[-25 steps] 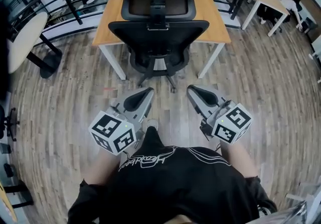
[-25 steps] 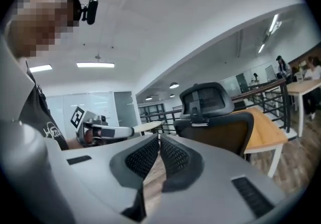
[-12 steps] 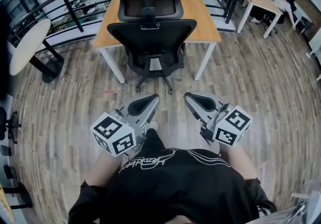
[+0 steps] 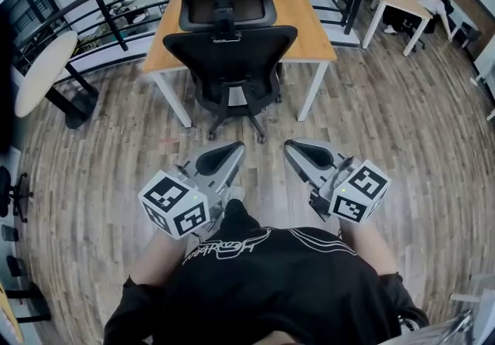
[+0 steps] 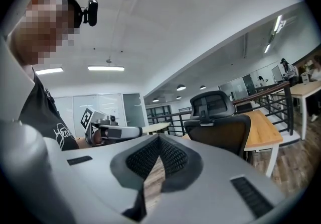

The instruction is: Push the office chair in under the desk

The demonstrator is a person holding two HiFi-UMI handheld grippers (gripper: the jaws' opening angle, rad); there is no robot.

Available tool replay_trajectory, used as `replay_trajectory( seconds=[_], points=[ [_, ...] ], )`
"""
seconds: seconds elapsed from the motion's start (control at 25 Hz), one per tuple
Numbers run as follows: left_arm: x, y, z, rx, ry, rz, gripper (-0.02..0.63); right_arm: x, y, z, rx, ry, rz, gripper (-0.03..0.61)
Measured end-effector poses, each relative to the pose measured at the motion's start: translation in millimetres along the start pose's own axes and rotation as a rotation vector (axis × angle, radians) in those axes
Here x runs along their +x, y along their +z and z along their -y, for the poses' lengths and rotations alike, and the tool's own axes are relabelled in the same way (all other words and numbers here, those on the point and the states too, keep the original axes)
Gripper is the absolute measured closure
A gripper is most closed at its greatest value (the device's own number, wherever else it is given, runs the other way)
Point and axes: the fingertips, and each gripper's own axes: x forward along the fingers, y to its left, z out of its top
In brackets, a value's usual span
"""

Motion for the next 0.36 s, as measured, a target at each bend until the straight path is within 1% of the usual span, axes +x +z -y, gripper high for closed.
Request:
replay_trajectory(
  seconds=[0.16, 0.36],
  points=[
    [-2.5, -1.3, 2.2, 0.016, 0.007, -0.004, 0.606, -0.4, 2.7, -4.4, -0.008, 0.007, 0.005, 0.537],
    [-1.9, -2.9, 2.7, 0.041, 0.01, -0.009, 0.606, 0.3, 2.5, -2.8, -0.015, -0.006, -0.001, 0.537]
  ],
)
